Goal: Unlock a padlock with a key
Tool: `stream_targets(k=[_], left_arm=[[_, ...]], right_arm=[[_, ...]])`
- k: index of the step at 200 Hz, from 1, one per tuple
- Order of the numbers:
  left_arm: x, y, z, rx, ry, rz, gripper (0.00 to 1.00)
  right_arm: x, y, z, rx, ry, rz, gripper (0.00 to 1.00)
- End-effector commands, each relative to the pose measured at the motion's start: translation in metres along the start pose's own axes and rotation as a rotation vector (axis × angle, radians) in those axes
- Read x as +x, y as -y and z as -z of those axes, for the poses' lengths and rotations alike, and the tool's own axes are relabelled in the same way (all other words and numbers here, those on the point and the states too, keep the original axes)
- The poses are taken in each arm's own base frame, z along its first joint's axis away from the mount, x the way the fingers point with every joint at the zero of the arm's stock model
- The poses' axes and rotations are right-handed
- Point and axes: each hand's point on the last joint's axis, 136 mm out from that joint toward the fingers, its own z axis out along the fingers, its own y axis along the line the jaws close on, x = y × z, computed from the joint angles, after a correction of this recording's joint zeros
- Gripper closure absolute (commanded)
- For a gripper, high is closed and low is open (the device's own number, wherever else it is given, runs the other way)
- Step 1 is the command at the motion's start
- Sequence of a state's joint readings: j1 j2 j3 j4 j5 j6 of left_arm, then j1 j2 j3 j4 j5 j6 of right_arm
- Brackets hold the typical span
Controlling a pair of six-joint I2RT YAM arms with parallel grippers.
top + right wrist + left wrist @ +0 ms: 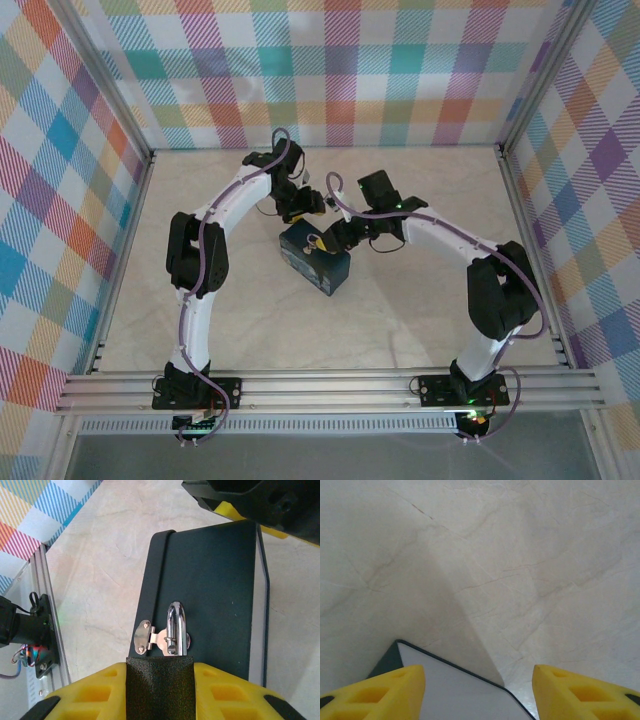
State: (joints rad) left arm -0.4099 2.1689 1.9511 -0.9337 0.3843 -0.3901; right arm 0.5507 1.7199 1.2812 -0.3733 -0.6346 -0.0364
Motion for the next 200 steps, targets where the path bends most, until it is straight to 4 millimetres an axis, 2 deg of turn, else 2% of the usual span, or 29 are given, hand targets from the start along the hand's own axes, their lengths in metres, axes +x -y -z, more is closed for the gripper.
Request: stream_targets(k=[1, 50, 75, 110, 130, 144, 172, 200], left_arm=[[0.003, 0.014, 0.012, 0.085, -0.005, 0.039, 0.42], [0.005, 0.017, 0.010, 0.113, -0.013, 0.054, 0.42], [0.002, 0.012, 0.015, 0.084, 0.002, 0.053, 0.42], [-0.011, 0.006, 0.033, 0.063, 0.043, 0.054, 0.33], [-0.018, 0.007, 0.045, 0.072, 0.065, 0.051, 0.28], [-0.024, 0.003, 0.051, 0.065, 0.081, 0.059, 0.25], [-0.036, -0.015, 0.061, 0.054, 0.110, 0.095, 0.23], [-0.040, -0.031, 0.076, 0.021, 0.150, 0.110, 0.23]], right_arm=[[-0.008, -0.008, -0.005, -0.046, 0.033, -0.011, 0.85], [-0.010, -0.001, -0.015, -0.007, 0.032, -0.017, 0.85], [-0.016, 0.001, -0.012, -0.002, 0.064, -0.036, 0.85], [-0.031, 0.001, 0.019, -0.012, 0.131, -0.097, 0.85], [-0.029, 0.004, 0.040, 0.004, 0.147, -0.137, 0.84], [-0.018, 0.017, 0.050, 0.041, 0.143, -0.192, 0.84], [0.015, 0.060, 0.066, 0.188, 0.135, -0.339, 0.82], [0.069, 0.116, 0.074, 0.397, 0.101, -0.539, 0.76]])
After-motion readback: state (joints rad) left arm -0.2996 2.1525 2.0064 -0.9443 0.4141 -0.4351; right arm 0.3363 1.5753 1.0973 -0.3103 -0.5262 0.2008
